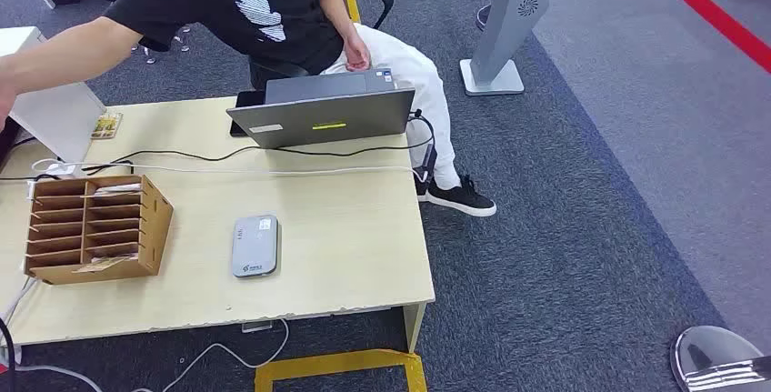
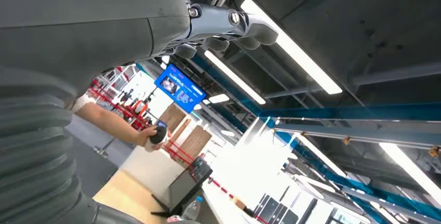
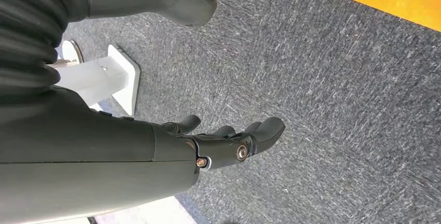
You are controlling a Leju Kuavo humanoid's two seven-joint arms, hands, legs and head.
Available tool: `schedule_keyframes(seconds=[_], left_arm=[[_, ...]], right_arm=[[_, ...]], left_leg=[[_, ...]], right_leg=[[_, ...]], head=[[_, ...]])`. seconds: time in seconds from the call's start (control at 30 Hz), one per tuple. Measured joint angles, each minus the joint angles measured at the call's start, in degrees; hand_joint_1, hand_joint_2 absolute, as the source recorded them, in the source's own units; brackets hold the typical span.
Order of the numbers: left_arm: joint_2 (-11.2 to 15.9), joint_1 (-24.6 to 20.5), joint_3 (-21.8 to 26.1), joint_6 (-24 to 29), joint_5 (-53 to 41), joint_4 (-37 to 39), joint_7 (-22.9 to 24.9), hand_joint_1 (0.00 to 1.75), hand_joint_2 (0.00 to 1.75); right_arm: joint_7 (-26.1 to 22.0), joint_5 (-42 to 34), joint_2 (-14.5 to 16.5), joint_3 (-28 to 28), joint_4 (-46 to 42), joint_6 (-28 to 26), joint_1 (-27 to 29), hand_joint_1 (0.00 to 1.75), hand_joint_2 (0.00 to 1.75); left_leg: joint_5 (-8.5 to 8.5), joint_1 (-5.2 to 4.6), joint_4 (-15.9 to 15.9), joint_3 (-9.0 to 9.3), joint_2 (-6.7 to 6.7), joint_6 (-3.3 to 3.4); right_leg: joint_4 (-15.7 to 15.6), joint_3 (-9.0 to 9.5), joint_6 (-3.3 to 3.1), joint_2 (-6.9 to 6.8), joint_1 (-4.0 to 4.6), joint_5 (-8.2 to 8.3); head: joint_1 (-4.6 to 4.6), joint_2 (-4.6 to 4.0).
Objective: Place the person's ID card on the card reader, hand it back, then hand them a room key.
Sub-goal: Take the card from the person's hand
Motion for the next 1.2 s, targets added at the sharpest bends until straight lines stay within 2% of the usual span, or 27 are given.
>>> schedule_keyframes(seconds=[0.17,0.4,0.73,0.87,1.2], left_arm=[[-0.63,-2.03,-1.21,0.03,-3.01,1.14,0.36,0.00,1.75],[-1.39,-4.79,-4.20,0.03,-5.46,3.16,3.51,0.00,1.75],[-1.40,-5.51,-7.80,0.05,-9.52,4.12,7.31,0.00,1.75],[-1.16,-5.47,-8.53,0.05,-8.84,4.38,7.96,1.75,1.75],[-0.67,-4.95,-8.66,0.05,-8.38,4.48,8.12,1.75,1.75]], right_arm=[[0.03,-0.02,0.00,0.00,0.00,0.00,-0.23,0.00,1.75],[0.08,-0.02,0.00,0.00,0.02,0.00,-0.35,0.00,1.75],[0.09,0.15,-0.01,0.00,0.02,-0.02,-0.48,0.00,1.75],[0.08,0.15,-0.02,0.00,0.02,-0.04,-0.48,0.00,1.75],[0.00,0.14,-0.02,0.00,0.02,-0.09,-0.47,0.00,1.75]], left_leg=[[0.00,0.00,0.00,0.00,0.00,0.00],[0.00,0.00,0.01,0.00,0.03,0.00],[0.00,0.01,0.00,-0.02,0.02,0.00],[0.00,0.01,0.00,-0.03,0.02,0.00],[-0.01,0.01,0.00,-0.06,0.05,0.00]], right_leg=[[0.00,0.00,0.00,0.00,0.00,0.00],[0.00,-0.01,0.00,0.03,0.00,0.01],[0.00,-0.01,0.00,0.03,0.00,0.00],[0.00,-0.01,0.00,0.03,0.00,0.01],[0.00,-0.04,0.00,0.06,0.00,0.00]], head=[[0.01,0.00],[-0.01,0.00],[0.00,0.00],[0.00,0.00],[0.00,0.00]])
